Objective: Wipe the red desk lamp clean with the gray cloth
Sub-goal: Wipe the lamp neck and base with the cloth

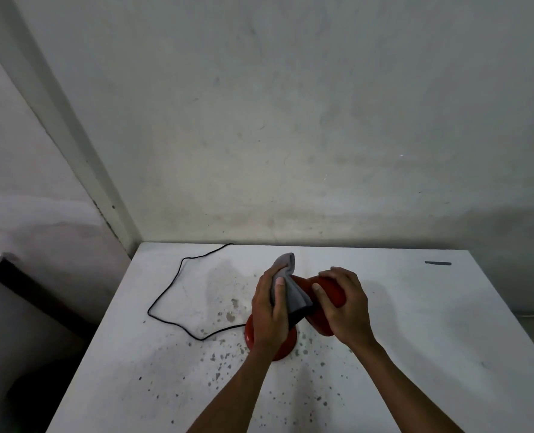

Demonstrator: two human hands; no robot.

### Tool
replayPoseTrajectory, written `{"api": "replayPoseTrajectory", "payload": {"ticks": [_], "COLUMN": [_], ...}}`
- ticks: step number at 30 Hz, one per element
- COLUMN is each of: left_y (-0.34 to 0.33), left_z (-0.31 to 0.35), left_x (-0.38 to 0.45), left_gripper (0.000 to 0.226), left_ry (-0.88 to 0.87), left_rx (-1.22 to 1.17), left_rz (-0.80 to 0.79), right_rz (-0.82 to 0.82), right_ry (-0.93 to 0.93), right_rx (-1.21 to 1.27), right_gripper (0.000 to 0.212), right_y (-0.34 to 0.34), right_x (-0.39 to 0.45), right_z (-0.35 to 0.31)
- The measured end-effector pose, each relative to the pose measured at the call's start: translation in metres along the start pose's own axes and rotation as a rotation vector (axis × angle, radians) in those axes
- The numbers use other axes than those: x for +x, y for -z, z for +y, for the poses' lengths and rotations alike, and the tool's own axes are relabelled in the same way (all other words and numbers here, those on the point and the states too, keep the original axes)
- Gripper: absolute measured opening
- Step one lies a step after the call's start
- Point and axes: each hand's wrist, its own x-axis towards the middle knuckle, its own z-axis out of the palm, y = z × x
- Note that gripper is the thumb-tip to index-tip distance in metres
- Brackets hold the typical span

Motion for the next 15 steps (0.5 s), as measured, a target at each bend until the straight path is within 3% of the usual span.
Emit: {"api": "replayPoseTrajectory", "payload": {"ticks": [6,12,15], "left_y": [0.01,-0.002,-0.001], "left_z": [-0.007,0.007,-0.001], "left_x": [0.012,0.0,0.001], "left_gripper": [0.04,0.027,0.033], "left_ry": [0.182,-0.083,-0.104], "left_rx": [-0.086,0.13,0.193], "left_rz": [0.01,0.016,-0.002], "right_rz": [0.007,0.022,0.014], "right_ry": [-0.001,0.011,0.01], "right_rx": [-0.006,0.005,0.004], "right_gripper": [0.038,0.036,0.038], "right_y": [0.001,-0.001,0.0], "right_x": [0.0,0.0,-0.001], "right_z": [-0.003,-0.006,-0.007]}}
